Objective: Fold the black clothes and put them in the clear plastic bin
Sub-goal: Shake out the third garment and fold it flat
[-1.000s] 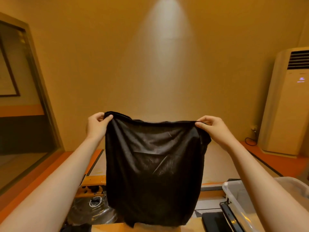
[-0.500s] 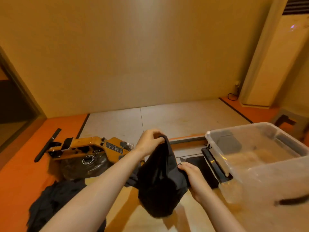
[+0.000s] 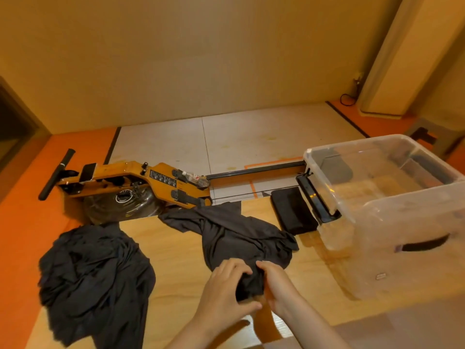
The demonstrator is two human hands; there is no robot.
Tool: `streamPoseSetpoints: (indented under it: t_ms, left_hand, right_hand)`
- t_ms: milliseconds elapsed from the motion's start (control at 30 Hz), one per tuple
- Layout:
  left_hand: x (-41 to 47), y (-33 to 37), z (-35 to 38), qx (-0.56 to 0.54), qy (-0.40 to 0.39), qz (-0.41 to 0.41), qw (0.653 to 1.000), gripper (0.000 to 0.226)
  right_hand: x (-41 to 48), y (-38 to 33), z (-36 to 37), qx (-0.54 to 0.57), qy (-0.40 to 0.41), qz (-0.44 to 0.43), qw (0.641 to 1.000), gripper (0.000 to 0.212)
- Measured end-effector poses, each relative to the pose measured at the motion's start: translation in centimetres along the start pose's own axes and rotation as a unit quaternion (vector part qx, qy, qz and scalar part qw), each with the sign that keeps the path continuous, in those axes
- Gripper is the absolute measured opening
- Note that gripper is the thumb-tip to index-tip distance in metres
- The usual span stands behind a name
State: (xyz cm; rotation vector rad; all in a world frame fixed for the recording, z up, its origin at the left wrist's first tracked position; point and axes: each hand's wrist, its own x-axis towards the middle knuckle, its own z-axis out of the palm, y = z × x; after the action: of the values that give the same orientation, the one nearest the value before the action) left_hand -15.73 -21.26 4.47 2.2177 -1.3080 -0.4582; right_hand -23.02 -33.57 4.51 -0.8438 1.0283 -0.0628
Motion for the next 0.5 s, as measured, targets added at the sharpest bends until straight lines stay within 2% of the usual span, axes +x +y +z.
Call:
streamPoseSetpoints:
  t_ms: [133,233,300,400,467,500]
  left_hand:
    - [-2.8,-1.6,2.2,0.014,0.027,-0.020,0.999,0.025]
    - [-4.3,-2.7,2.0,-0.018,0.048,-0.032,0.998,0.025]
    - [-5.0,-3.1,1.5,-0.023,0.052,-0.034,0.998,0.023]
    - [-5.6,-3.5,0.8,-0.040,0.067,-0.059,0.995,0.037]
    - [-6.2,-4.1,0.6,-0.048,0.079,-0.075,0.993,0.040]
    - [-6.5,-4.3,0.5,-0.050,0.083,-0.083,0.992,0.040]
  right_hand:
    - [-1.2,1.9,1.6,-0.035,-0.024,0.036,0.998,0.015]
    - [-1.3,1.9,1.8,-0.103,-0.077,0.037,0.991,0.014]
    - [-0.9,1.1,1.1,-0.182,-0.091,0.005,0.979,0.015]
    - [1.4,-0.1,-1.4,-0.266,-0.015,-0.092,0.959,0.012]
    - [4.0,-0.4,-3.6,-0.326,0.099,-0.154,0.927,0.006]
    - [5.2,-0.5,-4.6,-0.361,0.150,-0.172,0.904,0.011]
